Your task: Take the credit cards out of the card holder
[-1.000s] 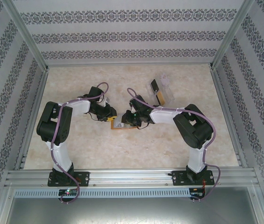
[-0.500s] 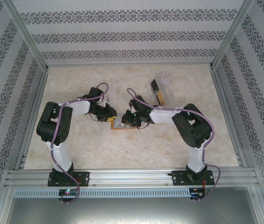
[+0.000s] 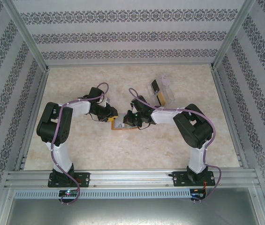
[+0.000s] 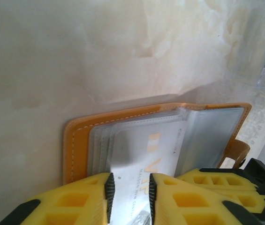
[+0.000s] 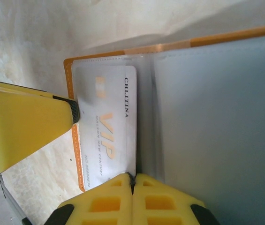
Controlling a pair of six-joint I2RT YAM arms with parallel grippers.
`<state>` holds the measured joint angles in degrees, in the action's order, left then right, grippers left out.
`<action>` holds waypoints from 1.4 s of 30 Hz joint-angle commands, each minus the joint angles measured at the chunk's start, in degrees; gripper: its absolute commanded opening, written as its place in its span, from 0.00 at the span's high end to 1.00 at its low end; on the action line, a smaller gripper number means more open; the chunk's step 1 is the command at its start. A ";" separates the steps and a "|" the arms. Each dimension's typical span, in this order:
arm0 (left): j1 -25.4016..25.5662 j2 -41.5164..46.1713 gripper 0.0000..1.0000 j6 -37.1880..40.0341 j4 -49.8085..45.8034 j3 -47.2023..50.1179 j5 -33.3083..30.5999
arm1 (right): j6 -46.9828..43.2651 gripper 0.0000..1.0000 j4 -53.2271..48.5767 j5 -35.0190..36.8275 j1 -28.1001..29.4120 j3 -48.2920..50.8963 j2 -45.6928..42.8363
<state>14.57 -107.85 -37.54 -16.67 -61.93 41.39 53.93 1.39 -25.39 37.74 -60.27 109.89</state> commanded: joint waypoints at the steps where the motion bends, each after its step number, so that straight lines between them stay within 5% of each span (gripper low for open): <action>1: 0.37 -0.18 0.68 0.39 -3.14 -1.94 -1.48 | -0.14 1.00 -0.33 1.61 -0.90 2.54 -2.23; 19: 1.39 0.14 0.79 2.13 -2.06 -2.56 2.55 | -2.42 1.00 -1.91 0.46 -1.72 2.31 -1.70; 42: 1.70 -3.65 0.83 1.69 -4.17 -0.93 -3.16 | -2.89 0.97 -1.59 -0.67 -3.25 4.17 -2.90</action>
<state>15.79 -109.67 -37.26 -17.98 -63.35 41.36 52.16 1.63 -25.63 34.61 -55.70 106.54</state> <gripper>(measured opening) 0.168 0.058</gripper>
